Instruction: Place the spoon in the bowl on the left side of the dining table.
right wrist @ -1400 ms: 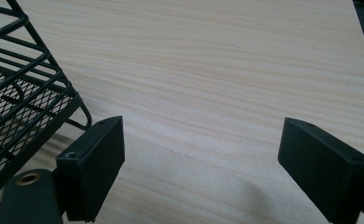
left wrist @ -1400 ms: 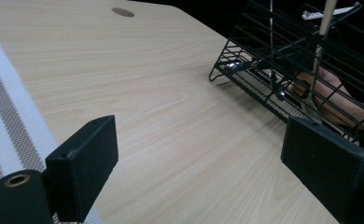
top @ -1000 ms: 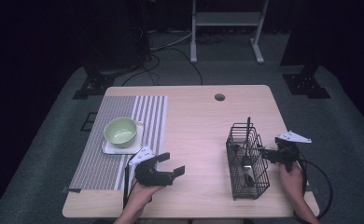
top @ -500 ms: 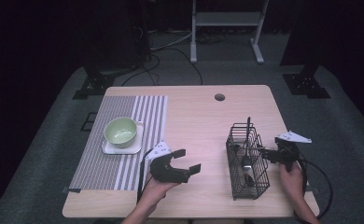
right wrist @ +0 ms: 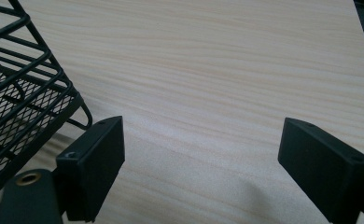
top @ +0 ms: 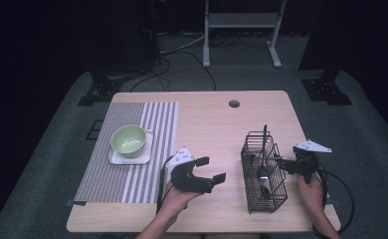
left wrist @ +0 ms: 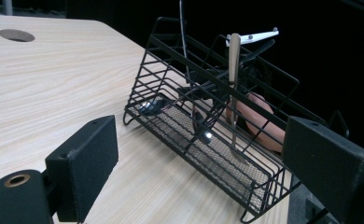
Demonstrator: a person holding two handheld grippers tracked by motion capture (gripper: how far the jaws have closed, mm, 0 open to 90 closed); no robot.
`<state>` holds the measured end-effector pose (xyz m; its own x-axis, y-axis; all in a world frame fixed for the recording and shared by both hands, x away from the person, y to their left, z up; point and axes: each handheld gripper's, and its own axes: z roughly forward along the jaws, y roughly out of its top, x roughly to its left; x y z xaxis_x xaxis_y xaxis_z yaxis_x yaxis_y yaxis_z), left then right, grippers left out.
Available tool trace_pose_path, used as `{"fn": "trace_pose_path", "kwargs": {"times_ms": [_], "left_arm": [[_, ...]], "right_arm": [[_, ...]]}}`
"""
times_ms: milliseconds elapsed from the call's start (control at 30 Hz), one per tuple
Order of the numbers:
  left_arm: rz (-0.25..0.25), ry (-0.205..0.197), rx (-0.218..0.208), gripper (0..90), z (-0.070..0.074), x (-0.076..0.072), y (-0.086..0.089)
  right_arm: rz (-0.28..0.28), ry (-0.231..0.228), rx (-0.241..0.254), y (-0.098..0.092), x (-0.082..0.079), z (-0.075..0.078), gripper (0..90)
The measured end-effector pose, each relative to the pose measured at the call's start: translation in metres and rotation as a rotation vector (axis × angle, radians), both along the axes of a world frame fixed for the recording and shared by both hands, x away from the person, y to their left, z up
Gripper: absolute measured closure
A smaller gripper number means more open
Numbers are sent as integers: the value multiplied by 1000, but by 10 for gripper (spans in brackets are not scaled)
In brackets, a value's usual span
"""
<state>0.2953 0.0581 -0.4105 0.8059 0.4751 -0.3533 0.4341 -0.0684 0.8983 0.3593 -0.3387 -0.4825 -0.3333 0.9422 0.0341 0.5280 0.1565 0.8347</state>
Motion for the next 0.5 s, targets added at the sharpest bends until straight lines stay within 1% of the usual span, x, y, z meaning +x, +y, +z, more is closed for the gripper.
{"fn": "trace_pose_path", "kwargs": {"times_ms": [33,133,367,500], "left_arm": [[-6,2,2,102,0,1,-4],[-10,6,0,103,1,1,-8],[-41,0,6,103,9,4,-26],[-48,-1,6,103,11,4,-31]], "right_arm": [[1,-1,1,0,0,0,136],[2,0,2,0,0,0,136],[3,0,2,0,0,0,136],[6,1,1,0,0,0,136]]}}
